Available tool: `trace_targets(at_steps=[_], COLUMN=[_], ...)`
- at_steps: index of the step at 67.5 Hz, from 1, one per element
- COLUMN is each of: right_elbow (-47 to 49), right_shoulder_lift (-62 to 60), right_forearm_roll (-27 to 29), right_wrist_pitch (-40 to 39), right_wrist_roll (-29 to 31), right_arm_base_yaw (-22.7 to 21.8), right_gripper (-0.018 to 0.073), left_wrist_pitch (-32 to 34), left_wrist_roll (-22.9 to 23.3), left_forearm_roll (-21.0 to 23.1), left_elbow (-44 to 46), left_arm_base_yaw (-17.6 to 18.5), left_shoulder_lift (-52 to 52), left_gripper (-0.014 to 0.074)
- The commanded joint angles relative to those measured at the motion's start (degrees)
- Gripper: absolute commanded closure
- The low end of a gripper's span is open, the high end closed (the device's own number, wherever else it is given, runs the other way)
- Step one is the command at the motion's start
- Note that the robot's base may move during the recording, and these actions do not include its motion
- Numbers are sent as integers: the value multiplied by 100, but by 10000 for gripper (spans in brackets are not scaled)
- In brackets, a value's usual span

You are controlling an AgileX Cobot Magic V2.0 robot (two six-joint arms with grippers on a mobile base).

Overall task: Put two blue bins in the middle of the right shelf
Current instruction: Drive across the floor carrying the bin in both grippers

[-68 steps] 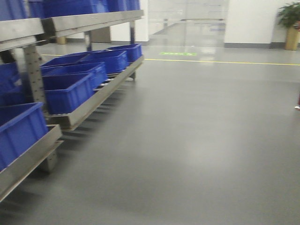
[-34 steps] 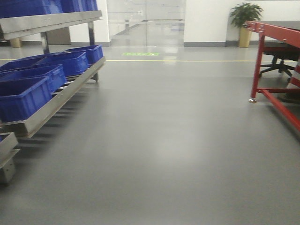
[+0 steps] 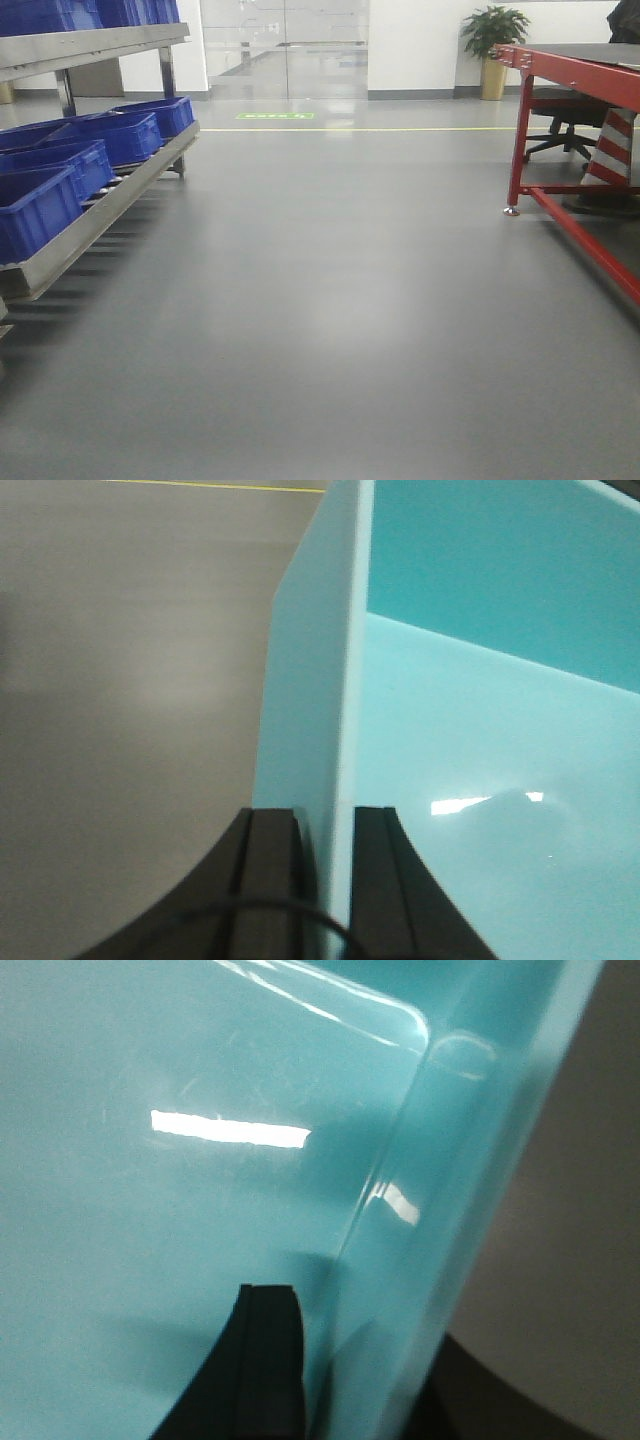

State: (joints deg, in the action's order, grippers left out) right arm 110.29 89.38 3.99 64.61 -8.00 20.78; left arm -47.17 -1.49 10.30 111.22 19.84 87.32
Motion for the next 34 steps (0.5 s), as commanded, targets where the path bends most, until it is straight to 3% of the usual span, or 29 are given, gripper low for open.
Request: trace_targets(at_steps=[1, 34], right_elbow=[56, 56], right_shoulder_lift=[-34, -34], right_forearm_roll=[-197, -197], right_wrist_pitch=[-73, -73], right_wrist_roll=[144, 144], right_arm_base_yaw=[-61, -61], right_gripper=[712, 712], left_wrist_pitch=[447, 447], left_wrist_roll=[149, 149], left_forearm_roll=[196, 196], left_elbow=[84, 84], left_arm_base_yaw=[-15, -15], left_shoulder_lift=[-123, -123], left_gripper=[707, 707])
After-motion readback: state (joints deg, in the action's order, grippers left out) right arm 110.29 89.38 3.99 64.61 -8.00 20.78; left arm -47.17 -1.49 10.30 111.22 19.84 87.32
